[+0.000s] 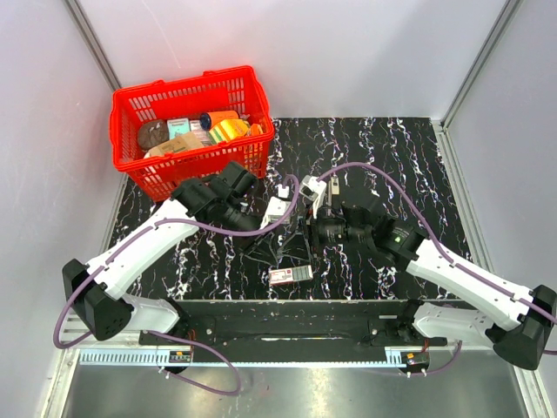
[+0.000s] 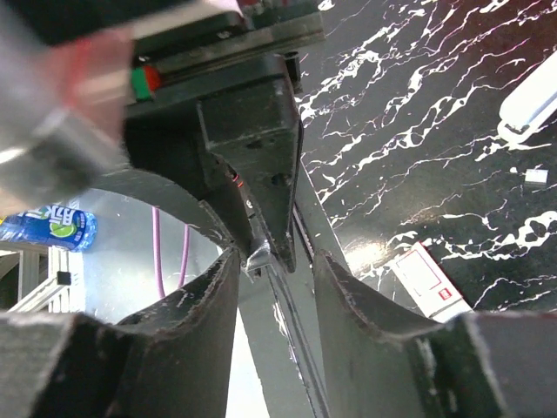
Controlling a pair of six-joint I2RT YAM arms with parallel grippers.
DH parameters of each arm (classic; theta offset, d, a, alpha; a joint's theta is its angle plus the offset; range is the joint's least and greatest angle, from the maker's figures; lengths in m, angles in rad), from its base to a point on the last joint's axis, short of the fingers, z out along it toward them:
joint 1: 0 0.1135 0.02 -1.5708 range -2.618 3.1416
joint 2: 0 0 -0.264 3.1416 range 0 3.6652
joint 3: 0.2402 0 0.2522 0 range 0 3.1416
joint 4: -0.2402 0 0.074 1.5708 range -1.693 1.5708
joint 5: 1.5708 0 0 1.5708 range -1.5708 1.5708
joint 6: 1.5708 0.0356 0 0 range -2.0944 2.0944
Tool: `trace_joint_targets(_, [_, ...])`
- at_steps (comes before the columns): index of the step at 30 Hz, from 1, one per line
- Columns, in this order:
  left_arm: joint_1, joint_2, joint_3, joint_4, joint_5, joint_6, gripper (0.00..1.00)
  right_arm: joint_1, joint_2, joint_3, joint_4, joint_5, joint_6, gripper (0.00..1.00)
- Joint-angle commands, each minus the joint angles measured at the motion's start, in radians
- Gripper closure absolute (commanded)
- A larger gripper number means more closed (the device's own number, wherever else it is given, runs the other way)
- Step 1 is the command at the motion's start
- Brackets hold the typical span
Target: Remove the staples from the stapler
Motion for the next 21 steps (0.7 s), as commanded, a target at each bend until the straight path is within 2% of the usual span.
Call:
trace_joint_targets(1, [0.0,-0.017,0.06,-0.005,0.083,0.006,1.0,0.002,0.018,0.021,0.054,-0.055,0.009,0.57])
trace_joint_targets(5, [0.002,-0.014,0.066,-0.006,0.093,0.003,1.0,0.003,0.023,0.027,0.051,-0.057,0.01,0.6])
trace_joint_targets(11, [0.003,-0.006,0.072,-0.006,0.09,0.001,1.0,0.003,0.018,0.026,0.048,-0.052,0.013,0.71])
trace_joint_targets(21, [0.019,0.031,0.103,-0.072,0.163,0.05,1.0,0.003,-0.016,0.024,0.023,-0.057,0.007,0.6])
